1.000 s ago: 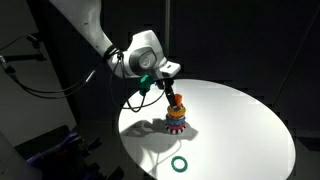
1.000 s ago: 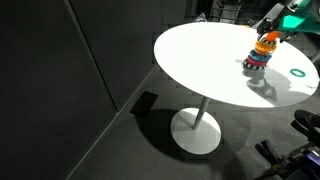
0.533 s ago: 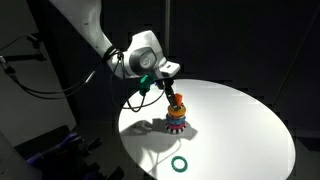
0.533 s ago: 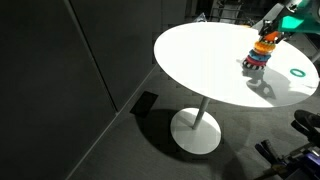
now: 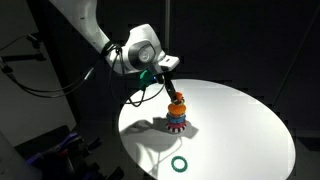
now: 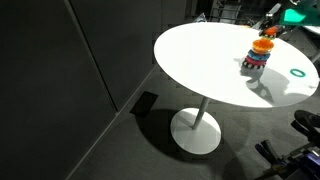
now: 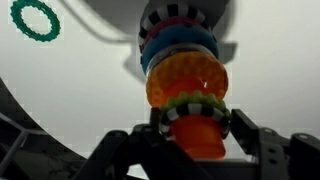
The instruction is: Remove the striped ring and the green ring from the orange rod and put it on the table
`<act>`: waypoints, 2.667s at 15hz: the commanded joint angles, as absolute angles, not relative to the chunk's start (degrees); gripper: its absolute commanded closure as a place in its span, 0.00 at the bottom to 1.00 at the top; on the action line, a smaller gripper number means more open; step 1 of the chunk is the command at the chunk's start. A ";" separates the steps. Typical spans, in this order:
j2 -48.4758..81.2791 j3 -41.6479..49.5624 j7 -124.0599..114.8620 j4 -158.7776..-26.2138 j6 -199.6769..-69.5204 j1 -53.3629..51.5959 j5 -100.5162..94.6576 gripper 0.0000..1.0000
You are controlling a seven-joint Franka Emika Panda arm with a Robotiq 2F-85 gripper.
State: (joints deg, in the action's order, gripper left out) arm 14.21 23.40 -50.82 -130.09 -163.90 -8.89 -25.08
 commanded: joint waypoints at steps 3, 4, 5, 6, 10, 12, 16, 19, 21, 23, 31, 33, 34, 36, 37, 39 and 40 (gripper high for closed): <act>8.02 25.66 -54.72 -130.67 -160.96 -11.64 -30.28 0.54; 7.01 25.74 -54.96 -130.75 -160.43 -11.82 -30.87 0.54; 6.07 25.76 -55.01 -130.82 -159.81 -11.93 -31.41 0.54; 5.01 25.74 -55.14 -130.93 -158.95 -11.98 -31.98 0.54; 1.23 20.13 -53.83 -131.87 -155.49 -6.36 -32.77 0.54; -0.18 17.81 -53.20 -132.67 -153.97 -3.87 -33.25 0.54; -1.70 13.78 -52.21 -134.85 -153.23 1.25 -32.86 0.54; -1.16 12.27 -52.03 -136.16 -154.10 3.85 -32.62 0.54; -0.12 11.83 -52.38 -136.79 -154.54 5.03 -32.97 0.54; 0.79 11.73 -52.86 -137.42 -154.99 5.89 -33.39 0.54; 7.01 13.02 -52.56 -138.76 -156.98 6.25 -33.25 0.54; 9.11 13.67 -52.49 -138.63 -158.16 5.83 -32.93 0.54; 10.07 14.10 -52.66 -138.50 -158.53 5.54 -33.01 0.54; 12.11 14.94 -52.34 -138.38 -159.65 5.09 -32.58 0.54; 13.08 15.50 -52.43 -138.37 -160.27 4.74 -32.63 0.54; 14.95 16.84 -52.79 -138.30 -161.38 3.76 -32.91 0.54; 15.78 17.50 -52.76 -138.31 -162.01 3.19 -32.85 0.54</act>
